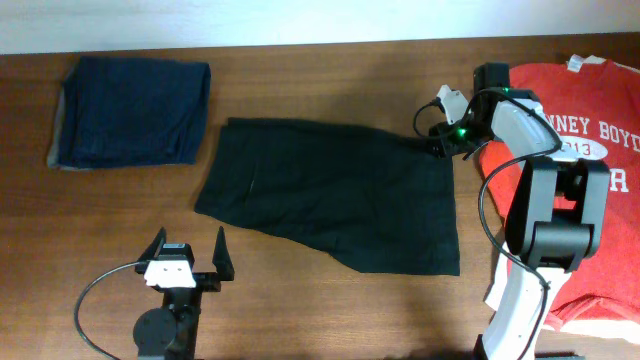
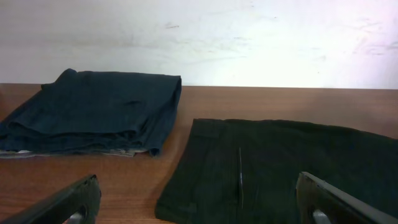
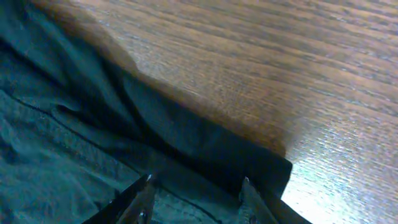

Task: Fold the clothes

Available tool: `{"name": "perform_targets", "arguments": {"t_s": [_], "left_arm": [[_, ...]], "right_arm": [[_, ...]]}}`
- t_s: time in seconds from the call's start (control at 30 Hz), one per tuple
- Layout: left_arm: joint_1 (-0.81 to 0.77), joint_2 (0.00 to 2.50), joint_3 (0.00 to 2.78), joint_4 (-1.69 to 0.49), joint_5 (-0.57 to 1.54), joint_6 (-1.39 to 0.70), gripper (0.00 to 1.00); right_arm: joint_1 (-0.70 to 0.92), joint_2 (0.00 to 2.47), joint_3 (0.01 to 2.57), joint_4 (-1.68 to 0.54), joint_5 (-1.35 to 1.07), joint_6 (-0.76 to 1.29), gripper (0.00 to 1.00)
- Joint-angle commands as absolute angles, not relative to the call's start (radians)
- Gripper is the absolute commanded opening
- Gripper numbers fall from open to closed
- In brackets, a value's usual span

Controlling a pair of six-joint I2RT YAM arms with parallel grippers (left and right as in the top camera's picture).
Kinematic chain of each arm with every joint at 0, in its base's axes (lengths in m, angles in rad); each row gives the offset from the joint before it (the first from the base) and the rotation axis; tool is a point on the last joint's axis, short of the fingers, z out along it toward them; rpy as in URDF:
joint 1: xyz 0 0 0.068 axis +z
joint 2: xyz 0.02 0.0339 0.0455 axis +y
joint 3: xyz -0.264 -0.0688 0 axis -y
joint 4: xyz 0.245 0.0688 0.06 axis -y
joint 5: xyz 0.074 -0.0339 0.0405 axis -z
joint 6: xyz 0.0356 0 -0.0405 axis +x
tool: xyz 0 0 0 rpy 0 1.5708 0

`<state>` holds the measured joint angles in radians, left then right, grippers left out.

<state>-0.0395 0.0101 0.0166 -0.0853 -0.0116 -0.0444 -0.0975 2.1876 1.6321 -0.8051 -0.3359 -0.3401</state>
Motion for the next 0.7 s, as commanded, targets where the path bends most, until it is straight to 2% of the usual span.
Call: {"name": "perform_targets", "arguments": {"t_s": [0.0,0.03,0.07,0.17,0.2,0.4,0.53,0.67], "left_arm": [[-0.034,0.005,0.009,-0.083,-0.007,-0.029,0.99],[-0.034,0.005,0.009,-0.083,-0.007,-0.029,0.99],[-0.034,0.005,0.009,-0.083,-0.007,-0.029,0.99],[-0.035,0.005,0.009,-0.083,-0.007,-0.029,0.99],[-0.034,0.005,0.009,-0.083,-0.007,-0.029,0.99],[-0.035,0.005,0.009,-0.083,-0.007,-0.029,0.99],[-0.034,0.005,0.009,-0.083,-0.007,-0.029,0.99],[-0.035,0.005,0.009,-0.083,-0.007,-0.029,0.99]], "right_arm": [[-0.093,2.201,1.633,-0.815,-0.360,-0.339,0.44],[-0.093,2.201,1.633,-0.819,-0.360,-0.339,0.39],[-0.093,2.201,1.633,-0.819,-0.359,-0.339,0.28],[-0.093,2.201,1.633,-0.830,-0.360,-0.339,0.16],[-0.093,2.201,1.633,-0.833,-0.360,-0.339,0.04],[-0.093,2.148,1.714,-0.939,-0.367,-0.332,0.04],[-0.092,2.138,1.855,-1.150,-0.514,-0.333,0.04],[-0.069,2.138,1.862,-1.332,-0.594,-0.333,0.04]]}}
